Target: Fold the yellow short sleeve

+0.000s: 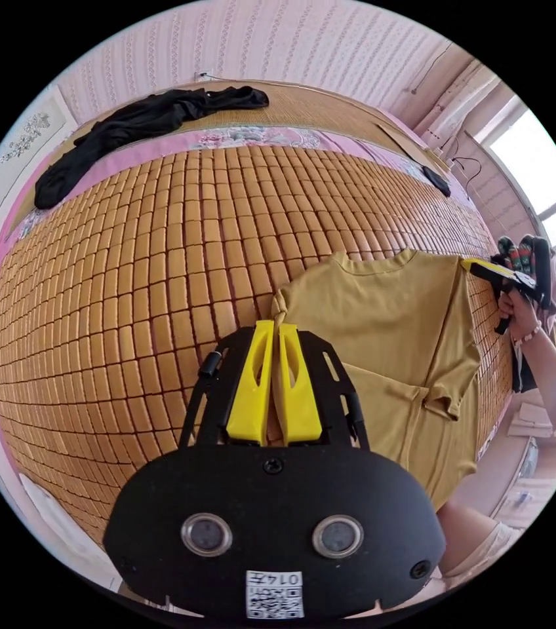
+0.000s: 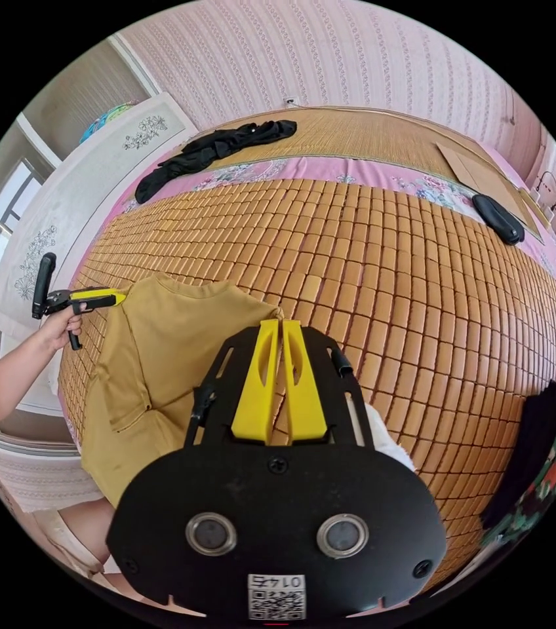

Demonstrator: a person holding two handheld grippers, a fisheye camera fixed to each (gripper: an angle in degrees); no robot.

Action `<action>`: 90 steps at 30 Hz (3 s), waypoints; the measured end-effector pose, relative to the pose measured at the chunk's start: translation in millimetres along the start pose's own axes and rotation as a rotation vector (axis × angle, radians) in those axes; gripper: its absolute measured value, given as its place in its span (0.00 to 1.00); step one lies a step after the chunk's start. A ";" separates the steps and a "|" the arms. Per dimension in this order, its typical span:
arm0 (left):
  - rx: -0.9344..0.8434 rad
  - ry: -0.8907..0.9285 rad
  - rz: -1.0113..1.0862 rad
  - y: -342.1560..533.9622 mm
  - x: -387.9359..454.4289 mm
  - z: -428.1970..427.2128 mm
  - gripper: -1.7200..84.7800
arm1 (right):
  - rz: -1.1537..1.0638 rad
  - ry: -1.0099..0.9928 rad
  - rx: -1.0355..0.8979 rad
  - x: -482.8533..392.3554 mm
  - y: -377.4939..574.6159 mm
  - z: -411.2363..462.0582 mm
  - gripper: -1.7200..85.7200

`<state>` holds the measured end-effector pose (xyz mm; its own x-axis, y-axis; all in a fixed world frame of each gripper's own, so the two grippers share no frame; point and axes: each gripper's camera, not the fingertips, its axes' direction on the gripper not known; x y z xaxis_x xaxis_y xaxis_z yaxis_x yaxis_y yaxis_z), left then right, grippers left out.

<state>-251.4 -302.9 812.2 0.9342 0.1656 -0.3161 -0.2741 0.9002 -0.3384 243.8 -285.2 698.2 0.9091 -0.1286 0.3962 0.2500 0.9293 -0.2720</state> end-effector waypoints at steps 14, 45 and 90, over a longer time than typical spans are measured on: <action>0.199 0.188 0.136 127.9 10.0 -131.9 0.01 | -0.155 -0.282 0.080 -22.7 111.1 -125.8 0.02; -0.217 0.066 -0.059 394.7 23.5 -123.6 0.01 | 0.047 -0.102 -0.364 -29.4 337.4 -96.8 0.04; -0.009 0.019 0.166 446.3 221.1 -113.2 0.01 | -0.344 0.099 -0.212 -323.4 350.2 -90.1 0.04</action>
<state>-193.1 89.8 490.9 0.8712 0.3044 -0.3850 -0.4267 0.8574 -0.2876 67.3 50.5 395.8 0.7854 -0.4616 0.4124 0.5987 0.7357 -0.3167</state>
